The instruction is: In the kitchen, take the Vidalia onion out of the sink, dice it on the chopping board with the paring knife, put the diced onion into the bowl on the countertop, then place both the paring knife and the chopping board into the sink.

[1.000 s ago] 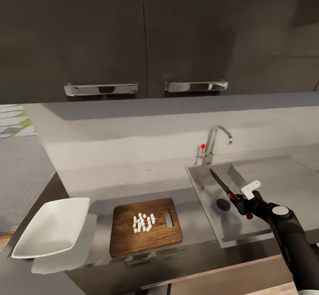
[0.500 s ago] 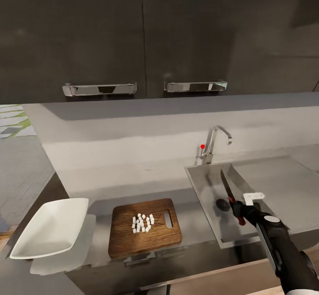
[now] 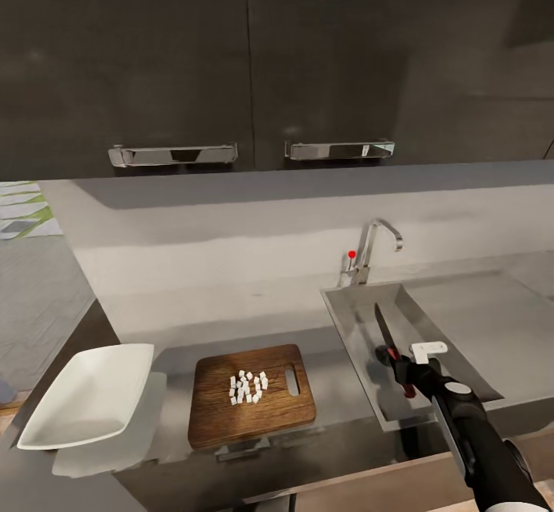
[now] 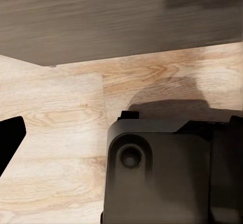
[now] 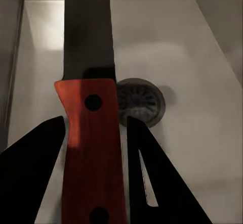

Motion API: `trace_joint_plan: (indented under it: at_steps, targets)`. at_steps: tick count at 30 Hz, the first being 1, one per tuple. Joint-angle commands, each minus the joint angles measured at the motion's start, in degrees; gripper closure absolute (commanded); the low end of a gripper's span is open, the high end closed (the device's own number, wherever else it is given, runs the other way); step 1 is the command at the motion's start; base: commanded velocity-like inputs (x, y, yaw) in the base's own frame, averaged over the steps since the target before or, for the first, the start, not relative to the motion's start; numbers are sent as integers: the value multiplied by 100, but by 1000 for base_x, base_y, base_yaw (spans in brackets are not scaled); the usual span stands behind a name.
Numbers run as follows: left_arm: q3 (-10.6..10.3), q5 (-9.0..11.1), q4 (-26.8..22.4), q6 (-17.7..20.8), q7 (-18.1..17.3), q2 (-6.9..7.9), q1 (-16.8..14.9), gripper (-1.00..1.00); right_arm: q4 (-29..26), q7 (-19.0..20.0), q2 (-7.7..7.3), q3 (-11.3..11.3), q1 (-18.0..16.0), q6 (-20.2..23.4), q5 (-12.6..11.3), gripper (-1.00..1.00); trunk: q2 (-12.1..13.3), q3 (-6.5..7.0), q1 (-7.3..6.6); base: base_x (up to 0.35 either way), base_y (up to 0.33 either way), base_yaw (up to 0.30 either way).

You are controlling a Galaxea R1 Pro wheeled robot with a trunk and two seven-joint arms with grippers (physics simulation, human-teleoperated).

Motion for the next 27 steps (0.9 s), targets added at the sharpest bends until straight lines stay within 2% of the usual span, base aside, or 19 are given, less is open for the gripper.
trace_joint_plan:
  at_steps: [1,12,23,27]
  targets:
    - [-50,58,23,-41,10,-4,-11,-100,-8,66,-10,36,-4,-4,57,100,-13,-14,4,0,0,0]
    - [-52,58,30,-32,16,-4,-11,-100,0,74,-25,124,-4,-34,58,100,-13,-100,4,6,0,0]
    - [-50,64,26,-32,16,-4,-11,-100,77,74,-25,131,-4,-54,65,100,-13,-186,4,74,-26,0]
    - [-50,66,28,-32,16,-4,-11,-100,80,74,-21,134,-4,-59,106,100,-13,-190,4,222,-4,0]
